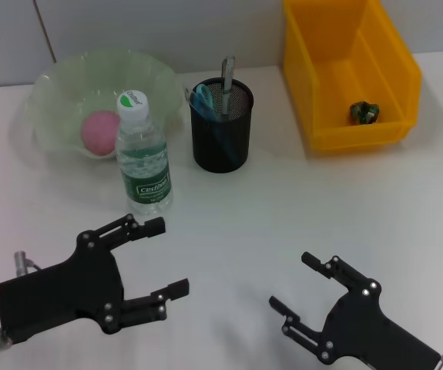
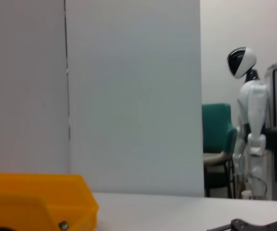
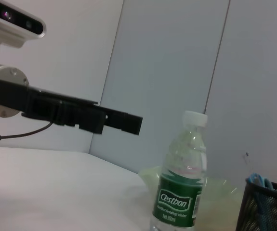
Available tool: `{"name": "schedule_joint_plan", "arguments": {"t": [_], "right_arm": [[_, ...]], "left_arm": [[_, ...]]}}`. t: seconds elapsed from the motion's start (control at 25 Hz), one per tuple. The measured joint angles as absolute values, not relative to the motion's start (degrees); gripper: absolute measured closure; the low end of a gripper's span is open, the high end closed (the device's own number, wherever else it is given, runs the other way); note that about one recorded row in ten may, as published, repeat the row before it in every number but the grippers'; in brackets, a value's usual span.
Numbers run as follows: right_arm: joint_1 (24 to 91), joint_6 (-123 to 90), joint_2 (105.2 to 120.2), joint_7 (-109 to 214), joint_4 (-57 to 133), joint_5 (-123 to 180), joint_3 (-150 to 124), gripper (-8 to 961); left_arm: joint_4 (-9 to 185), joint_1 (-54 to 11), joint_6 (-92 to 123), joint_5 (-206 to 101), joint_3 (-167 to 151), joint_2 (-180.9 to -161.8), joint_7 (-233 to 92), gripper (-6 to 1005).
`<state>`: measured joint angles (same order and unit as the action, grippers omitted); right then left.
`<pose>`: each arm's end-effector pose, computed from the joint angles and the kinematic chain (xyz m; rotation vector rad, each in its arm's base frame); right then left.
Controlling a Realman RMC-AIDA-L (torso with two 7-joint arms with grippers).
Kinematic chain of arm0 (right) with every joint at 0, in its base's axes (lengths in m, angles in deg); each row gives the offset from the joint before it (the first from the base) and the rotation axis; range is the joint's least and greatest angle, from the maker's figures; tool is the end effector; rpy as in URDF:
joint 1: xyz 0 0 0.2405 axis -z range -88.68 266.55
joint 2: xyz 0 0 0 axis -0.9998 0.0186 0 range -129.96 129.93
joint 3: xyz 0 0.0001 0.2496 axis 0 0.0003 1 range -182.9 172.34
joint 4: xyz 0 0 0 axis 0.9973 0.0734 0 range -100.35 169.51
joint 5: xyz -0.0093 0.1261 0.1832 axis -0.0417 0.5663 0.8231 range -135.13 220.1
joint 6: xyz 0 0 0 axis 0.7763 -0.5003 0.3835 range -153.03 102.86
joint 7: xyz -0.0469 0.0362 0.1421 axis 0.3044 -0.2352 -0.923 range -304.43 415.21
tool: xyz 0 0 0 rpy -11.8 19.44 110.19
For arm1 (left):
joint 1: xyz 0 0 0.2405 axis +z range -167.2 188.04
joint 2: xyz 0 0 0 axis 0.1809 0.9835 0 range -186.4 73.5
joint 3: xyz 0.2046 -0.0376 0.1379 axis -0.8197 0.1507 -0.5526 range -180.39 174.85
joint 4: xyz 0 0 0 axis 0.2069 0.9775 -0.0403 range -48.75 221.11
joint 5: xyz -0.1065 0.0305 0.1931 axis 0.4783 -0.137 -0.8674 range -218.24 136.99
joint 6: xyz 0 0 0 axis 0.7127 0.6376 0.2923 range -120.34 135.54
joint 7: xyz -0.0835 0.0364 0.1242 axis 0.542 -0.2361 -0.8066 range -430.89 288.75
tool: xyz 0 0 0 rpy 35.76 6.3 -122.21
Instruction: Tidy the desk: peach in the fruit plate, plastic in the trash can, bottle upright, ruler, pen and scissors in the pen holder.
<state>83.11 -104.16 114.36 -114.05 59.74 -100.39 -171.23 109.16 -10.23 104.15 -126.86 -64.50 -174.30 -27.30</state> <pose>0.2950 0.1718 -0.1062 -2.1863 0.1179 0.7553 -0.2659 0.2616 -0.0439 -2.6818 -0.1289 -1.0535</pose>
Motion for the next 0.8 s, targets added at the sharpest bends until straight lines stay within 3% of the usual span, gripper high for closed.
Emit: {"name": "schedule_joint_plan", "arguments": {"t": [0.08, 0.52, 0.8], "right_arm": [[83.2, -104.3, 114.72, -114.0, 59.5, -100.4, -171.3, 269], [83.3, -105.9, 115.02, -113.9, 59.1, -100.2, -171.2, 108], [83.6, -106.4, 114.98, -113.9, 58.9, -100.1, -171.2, 113]], "left_arm": [[109.2, -9.9, 103.6, -127.3, -64.5, -174.02, -27.3, 169], [109.3, -9.2, 102.8, -129.1, -64.0, -173.87, -27.7, 167], [109.9, -9.3, 102.8, -129.1, -64.0, -173.98, -27.4, 167]]}}
